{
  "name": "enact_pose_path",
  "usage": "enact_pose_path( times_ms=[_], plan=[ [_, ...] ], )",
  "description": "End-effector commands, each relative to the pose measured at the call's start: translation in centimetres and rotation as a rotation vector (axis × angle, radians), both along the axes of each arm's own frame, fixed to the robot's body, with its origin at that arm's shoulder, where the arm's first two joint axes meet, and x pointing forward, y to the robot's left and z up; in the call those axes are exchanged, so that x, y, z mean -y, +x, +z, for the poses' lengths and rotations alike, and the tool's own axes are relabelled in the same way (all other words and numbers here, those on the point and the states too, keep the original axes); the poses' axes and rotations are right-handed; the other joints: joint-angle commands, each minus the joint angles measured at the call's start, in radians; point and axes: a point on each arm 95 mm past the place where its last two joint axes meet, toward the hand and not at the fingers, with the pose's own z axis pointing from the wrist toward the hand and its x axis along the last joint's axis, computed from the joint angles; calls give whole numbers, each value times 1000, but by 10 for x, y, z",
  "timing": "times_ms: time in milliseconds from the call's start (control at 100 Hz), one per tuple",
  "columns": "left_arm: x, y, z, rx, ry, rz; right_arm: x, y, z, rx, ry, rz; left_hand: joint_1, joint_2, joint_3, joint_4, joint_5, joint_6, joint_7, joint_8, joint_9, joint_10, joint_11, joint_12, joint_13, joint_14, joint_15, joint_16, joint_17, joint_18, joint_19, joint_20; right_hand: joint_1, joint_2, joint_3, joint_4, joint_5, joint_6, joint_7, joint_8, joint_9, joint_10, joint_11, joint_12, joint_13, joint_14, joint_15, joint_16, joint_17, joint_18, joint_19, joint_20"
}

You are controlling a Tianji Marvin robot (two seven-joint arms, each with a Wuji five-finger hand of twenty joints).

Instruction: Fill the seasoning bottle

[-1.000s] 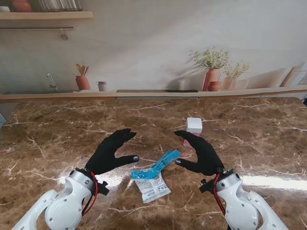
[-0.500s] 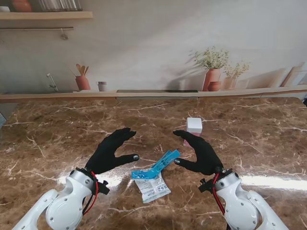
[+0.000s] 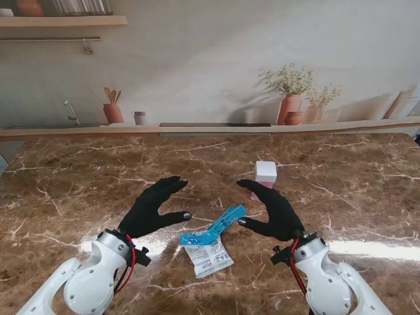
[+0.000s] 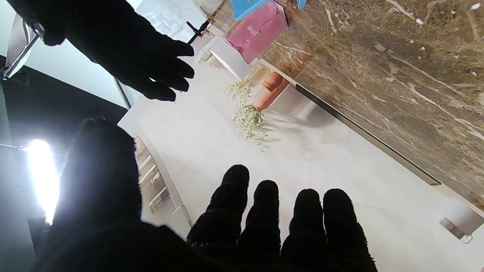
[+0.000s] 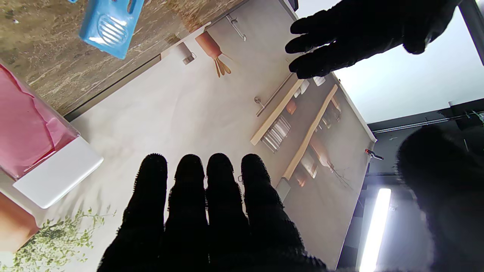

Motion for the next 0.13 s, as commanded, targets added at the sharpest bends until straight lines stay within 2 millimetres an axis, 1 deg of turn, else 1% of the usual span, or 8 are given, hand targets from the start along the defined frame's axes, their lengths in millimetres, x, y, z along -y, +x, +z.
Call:
enact_pose_path(
  times_ms=[0,120],
  plan=[
    [-1,-3,1,1,4,5,-1,-2,-3,-17,-3,4,-9,37,-33,39,5,-5,80,-5,7,-5,-16,-14,6,-32,-2,-9,-12,-14,-30,-12,16,-12,-6,30,10,-20,12,-9,5,-4,-9,3,21,-1,4,-4,-3,-11,18,-22],
    [-3,-3,3,3,11,9,-1,-1,-1,-7,-7,6,-8,38,-32,39,3,-3,80,-5,4,-5,-16,-14,3,-34,-3,-9,-12,-14,-31,-12,16,-10,-7,30,7,-20,11,-9,2,-3,-10,2,19,-3,3,-5,-4,-14,18,-23]
  ],
)
